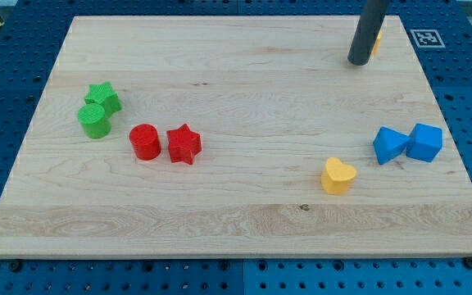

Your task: Move the arm close to the yellow heart

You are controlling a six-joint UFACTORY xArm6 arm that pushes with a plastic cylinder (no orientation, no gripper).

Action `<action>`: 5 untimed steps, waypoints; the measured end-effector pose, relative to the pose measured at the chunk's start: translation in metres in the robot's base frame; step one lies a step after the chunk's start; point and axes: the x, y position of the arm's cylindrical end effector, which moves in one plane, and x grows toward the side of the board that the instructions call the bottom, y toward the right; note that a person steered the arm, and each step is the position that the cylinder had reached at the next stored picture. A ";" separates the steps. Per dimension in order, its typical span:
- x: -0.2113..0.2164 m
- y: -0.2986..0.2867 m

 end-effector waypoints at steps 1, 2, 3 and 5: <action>-0.011 0.015; -0.036 0.029; -0.041 0.032; 0.052 -0.141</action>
